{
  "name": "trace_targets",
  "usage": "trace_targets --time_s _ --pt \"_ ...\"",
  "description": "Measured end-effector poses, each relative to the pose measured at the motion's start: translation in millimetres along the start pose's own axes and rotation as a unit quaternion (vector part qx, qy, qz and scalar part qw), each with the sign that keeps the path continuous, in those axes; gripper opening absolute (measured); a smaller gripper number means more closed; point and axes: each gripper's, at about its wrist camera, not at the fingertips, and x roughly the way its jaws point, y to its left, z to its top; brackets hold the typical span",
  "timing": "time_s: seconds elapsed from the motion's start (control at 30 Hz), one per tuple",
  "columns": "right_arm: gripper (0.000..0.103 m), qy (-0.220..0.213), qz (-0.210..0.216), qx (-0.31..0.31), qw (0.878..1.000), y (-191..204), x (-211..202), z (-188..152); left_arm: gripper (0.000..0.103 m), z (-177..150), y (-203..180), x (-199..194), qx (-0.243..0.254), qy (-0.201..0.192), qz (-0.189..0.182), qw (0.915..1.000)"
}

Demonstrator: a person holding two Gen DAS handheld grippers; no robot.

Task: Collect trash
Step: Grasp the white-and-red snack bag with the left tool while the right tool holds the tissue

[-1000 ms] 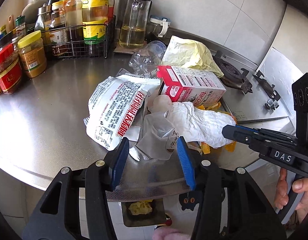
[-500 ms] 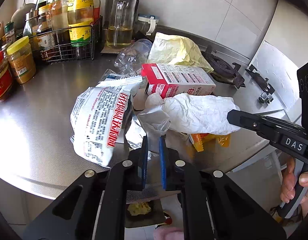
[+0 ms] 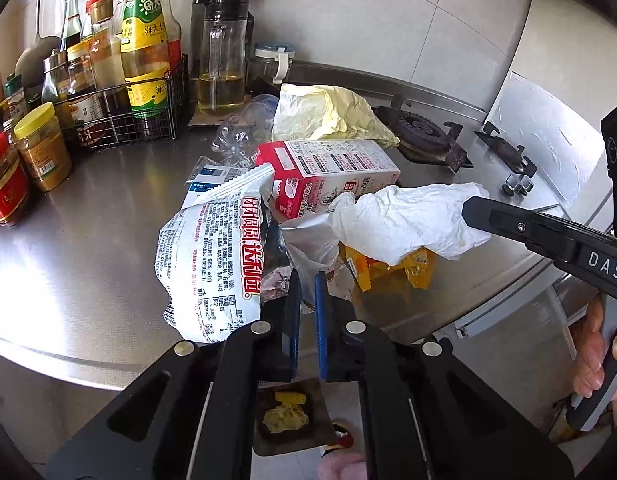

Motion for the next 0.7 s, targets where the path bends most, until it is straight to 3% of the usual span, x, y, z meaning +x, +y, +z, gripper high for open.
trace_targets --time_s 0.3,0.47,0.6,0.7 --pt "0.002 -0.008 0.0 0.004 1.0 3.4 -10.3 -1.7 0.018 -1.8 6.1 2.4 -0.01 0.011 0.009 0.9998" --pt "0.002 -0.01 0.0 0.009 1.0 3.0 -14.4 -4.3 0.011 -4.5 10.1 6.1 -0.013 0.017 0.007 0.9997" --pt "0.002 -0.014 0.0 0.014 1.0 4.1 -18.4 -5.1 0.0 -5.2 13.5 5.5 -0.013 0.015 0.011 0.9997" --pt "0.002 -0.02 0.003 0.014 1.0 7.3 -23.0 -5.6 0.0 -5.1 16.2 -4.4 -0.012 0.004 0.018 0.9997"
